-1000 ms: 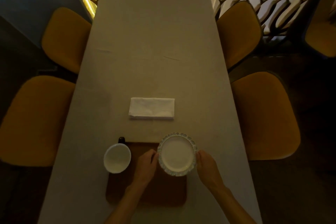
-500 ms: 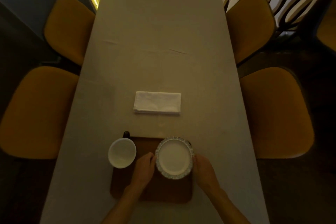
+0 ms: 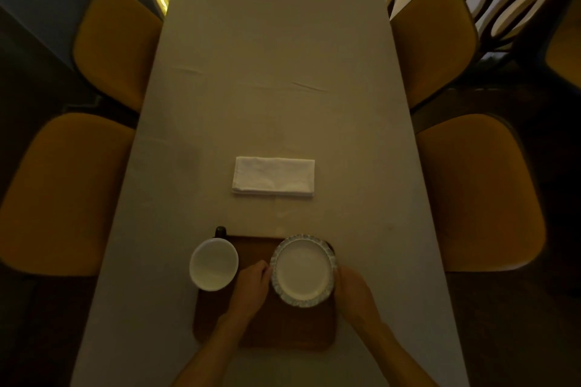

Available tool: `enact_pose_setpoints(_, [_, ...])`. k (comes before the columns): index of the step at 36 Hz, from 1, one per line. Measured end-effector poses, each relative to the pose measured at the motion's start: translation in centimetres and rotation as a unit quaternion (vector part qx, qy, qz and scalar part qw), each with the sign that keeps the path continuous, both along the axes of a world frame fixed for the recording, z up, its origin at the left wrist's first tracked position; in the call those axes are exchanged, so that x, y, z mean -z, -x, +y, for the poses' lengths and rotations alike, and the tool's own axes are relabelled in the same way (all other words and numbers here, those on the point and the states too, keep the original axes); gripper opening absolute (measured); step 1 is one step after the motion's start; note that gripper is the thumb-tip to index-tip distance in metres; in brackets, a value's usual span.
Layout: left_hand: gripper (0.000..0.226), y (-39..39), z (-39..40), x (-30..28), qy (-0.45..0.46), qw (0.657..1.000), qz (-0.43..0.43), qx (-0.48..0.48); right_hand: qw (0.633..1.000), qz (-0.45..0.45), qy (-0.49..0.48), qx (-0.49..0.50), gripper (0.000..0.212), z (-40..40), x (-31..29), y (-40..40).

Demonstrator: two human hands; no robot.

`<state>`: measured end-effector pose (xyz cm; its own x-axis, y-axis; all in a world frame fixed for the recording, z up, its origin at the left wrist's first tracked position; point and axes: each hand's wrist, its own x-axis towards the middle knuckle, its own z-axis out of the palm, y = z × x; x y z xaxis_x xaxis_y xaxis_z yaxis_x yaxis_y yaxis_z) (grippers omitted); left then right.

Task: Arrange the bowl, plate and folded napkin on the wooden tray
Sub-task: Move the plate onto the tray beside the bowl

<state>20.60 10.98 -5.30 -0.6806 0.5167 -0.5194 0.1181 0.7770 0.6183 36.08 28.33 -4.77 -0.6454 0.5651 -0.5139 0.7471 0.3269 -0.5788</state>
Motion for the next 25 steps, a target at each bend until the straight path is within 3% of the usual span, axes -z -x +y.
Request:
enact_pose_setpoints(4, [0.030, 0.5, 0.0, 0.1, 0.004, 1.000, -0.010, 0.013, 1.000, -0.010, 0.002, -0.001, 0.036, 0.0, -0.1, 0.2])
enact_pose_setpoints(10, [0.035, 0.4, 0.6, -0.2, 0.002, 1.000, -0.013, 0.026, 1.000, -0.007, -0.003, 0.014, 0.080, 0.1, -0.3, 0.0])
enact_pose_setpoints(13, [0.036, 0.2, 0.9, -0.3, 0.006, 1.000, -0.020, 0.013, 1.000, -0.021, -0.006, 0.006, 0.075, 0.3, -0.1, -0.2])
enact_pose_setpoints(17, [0.036, 0.1, 1.0, -0.3, 0.007, 1.000, -0.028, 0.006, 0.999, -0.032, 0.000, -0.007, 0.040, 0.4, -1.8, 0.3])
enact_pose_setpoints(20, [0.034, 0.1, 0.9, -0.3, 0.011, 0.999, -0.028, 0.012, 1.000, -0.030, -0.006, 0.001, 0.054, 0.4, -1.8, 0.2])
enact_pose_setpoints(23, [0.034, 0.1, 0.9, -0.3, 0.020, 0.999, -0.029, 0.017, 0.999, -0.040, -0.001, -0.013, 0.039, 0.5, -1.9, 0.2])
enact_pose_setpoints(25, [0.037, 0.0, 0.9, -0.5, 0.024, 0.999, -0.037, 0.017, 0.999, -0.040, 0.000, -0.017, 0.054, 0.4, -2.0, 0.3])
